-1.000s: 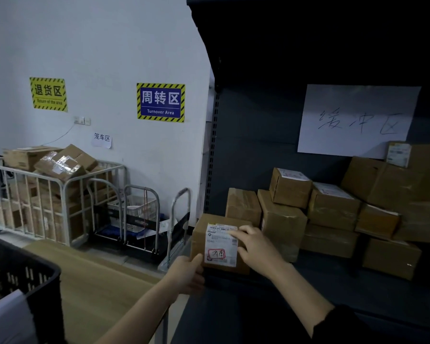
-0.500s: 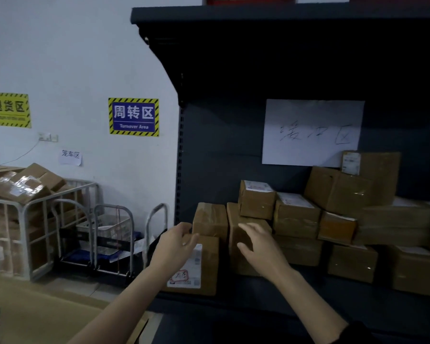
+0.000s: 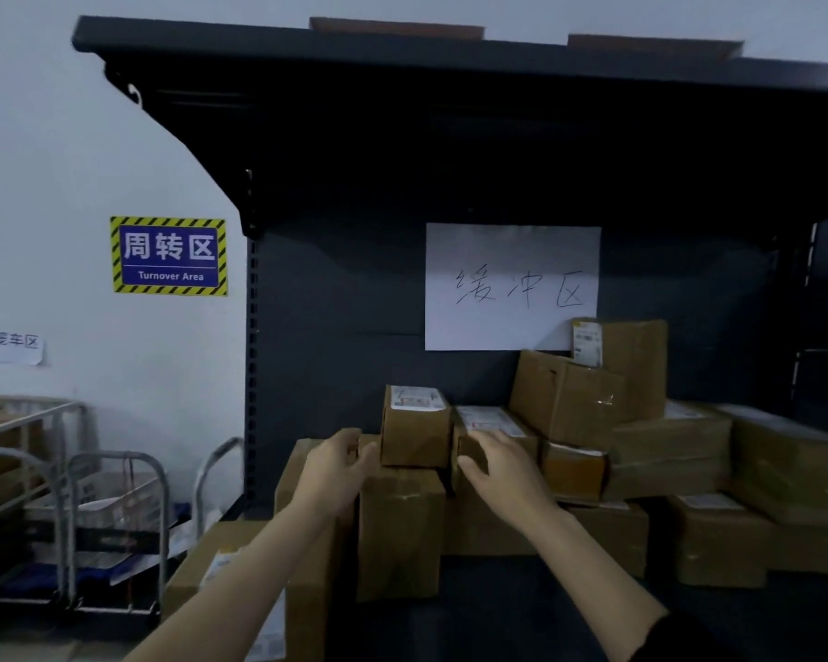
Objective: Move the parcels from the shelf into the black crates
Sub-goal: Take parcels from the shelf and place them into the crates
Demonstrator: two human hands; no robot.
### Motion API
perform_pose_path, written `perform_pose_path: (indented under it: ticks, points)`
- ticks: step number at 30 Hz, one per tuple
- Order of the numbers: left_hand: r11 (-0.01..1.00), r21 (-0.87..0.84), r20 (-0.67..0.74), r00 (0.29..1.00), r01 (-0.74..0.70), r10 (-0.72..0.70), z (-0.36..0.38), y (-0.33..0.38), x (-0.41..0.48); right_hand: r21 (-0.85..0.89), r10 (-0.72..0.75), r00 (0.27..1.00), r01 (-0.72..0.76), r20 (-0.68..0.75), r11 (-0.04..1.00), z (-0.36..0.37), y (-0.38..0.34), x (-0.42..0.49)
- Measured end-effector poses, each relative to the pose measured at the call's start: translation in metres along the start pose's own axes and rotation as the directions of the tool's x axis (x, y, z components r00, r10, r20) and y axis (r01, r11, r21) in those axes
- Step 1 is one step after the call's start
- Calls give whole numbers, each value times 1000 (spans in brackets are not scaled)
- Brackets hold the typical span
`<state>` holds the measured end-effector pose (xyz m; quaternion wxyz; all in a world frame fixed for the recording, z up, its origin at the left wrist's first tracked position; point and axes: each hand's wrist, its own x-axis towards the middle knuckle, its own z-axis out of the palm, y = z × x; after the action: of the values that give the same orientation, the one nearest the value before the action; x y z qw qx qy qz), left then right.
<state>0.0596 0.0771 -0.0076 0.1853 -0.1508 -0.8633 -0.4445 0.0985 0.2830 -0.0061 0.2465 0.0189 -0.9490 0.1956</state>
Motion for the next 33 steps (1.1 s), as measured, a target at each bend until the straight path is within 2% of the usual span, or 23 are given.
perform_pose_path:
  ticks: [6, 9, 12, 16, 18, 20, 23, 25, 29, 33]
  points:
    - [984, -65, 47, 985, 168, -165, 12, 6, 48, -154, -25, 995, 9, -100, 988, -1, 0, 47]
    - [962, -115, 127, 964, 248, -233, 21, 2, 65, -238, 13, 998, -28, -63, 971, 3, -6, 65]
    - [924, -221, 203, 942, 311, -269, 28, 4, 68, -195, 82, 996, -84, -19, 977, 11, -11, 70]
    - [832, -395, 275, 914, 389, -297, 34, 5, 64, -190, 102, 994, -91, 48, 978, 13, -22, 67]
    - [787, -464, 282, 910, 406, -303, 32, 5, 58, -100, 102, 994, -97, 43, 990, 14, -26, 59]
    - [766, -529, 259, 929, 364, -263, 26, 8, 45, 115, 99, 995, -100, 12, 988, 12, -31, 47]
    - [759, -606, 163, 971, 240, -176, 16, 13, 13, 499, 104, 993, -59, -62, 865, 8, -44, 21]
    - [747, -641, 101, 984, 175, -144, 11, 16, -9, 648, 131, 985, -30, -108, 761, 5, -51, 4]
    - [767, -637, 0, 995, 75, -98, 4, 23, -46, 789, 161, 985, -56, -54, 611, 2, -55, -27]
    - [835, -550, -4, 999, 24, -31, 9, 18, -83, 794, 166, 986, -75, -33, 604, 4, -47, -60]
